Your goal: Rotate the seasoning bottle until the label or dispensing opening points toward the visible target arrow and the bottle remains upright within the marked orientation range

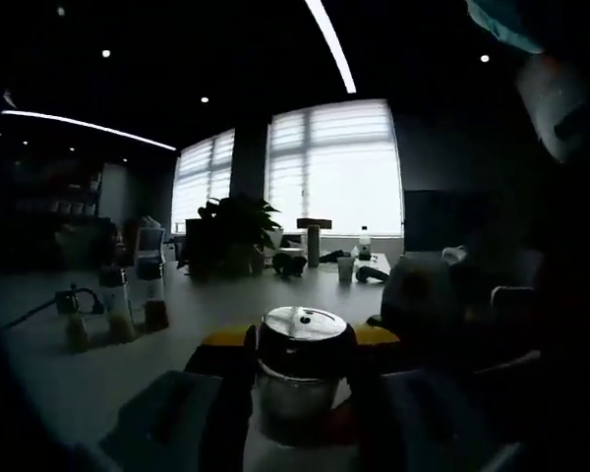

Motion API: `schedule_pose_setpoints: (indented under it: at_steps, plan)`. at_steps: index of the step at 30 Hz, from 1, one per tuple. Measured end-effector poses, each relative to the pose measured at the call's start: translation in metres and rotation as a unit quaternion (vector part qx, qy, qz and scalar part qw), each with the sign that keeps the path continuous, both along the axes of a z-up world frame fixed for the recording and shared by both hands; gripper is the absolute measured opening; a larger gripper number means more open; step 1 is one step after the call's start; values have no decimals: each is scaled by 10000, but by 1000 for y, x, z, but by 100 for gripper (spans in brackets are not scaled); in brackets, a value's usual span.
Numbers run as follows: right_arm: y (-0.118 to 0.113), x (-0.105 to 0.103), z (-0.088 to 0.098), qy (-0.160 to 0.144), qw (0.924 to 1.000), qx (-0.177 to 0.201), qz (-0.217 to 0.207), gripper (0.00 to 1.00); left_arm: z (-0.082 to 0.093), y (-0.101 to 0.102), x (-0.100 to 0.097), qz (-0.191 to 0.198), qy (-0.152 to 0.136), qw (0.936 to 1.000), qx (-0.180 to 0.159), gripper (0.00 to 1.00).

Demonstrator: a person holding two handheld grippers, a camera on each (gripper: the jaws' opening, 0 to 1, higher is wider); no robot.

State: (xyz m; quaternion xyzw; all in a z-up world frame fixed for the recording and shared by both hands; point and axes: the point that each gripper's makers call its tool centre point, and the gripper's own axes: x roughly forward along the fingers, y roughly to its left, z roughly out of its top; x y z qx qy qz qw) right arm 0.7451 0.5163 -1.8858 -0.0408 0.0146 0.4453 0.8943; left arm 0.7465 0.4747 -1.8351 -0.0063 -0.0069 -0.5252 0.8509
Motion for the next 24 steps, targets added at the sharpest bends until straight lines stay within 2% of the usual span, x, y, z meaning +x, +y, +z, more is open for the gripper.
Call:
schedule_pose_setpoints:
  at_steps: [3, 7, 11, 16, 19, 21, 24]
  plan:
    - [-4, 8, 1, 75, 9993, 80, -353, 31, 0, 4, 7, 433, 19, 9990, 49, 37]
    - [-12, 19, 7, -175, 9951, -50, -969, 31, 6, 8, 12, 938, -161, 9954, -71, 36]
    - [-13, 24, 14, -153, 9926, 127, -1200, 30, 10, 13, 18, 1214, 173, 9914, -466, 36]
    - [-12, 26, 11, -262, 9933, -49, -1128, 31, 7, 19, 21, 1278, 240, 9902, -511, 35]
    - [-8, 22, 8, -51, 9973, 148, -718, 31, 4, 23, 22, 1168, 374, 9909, -558, 35]
    - [-7, 19, 6, 84, 9987, 221, -441, 30, 2, 22, 19, 995, 263, 9940, -364, 35]
    - [-8, 14, 8, 92, 9991, 360, -189, 30, 3, 21, 16, 788, 216, 9962, -304, 35]
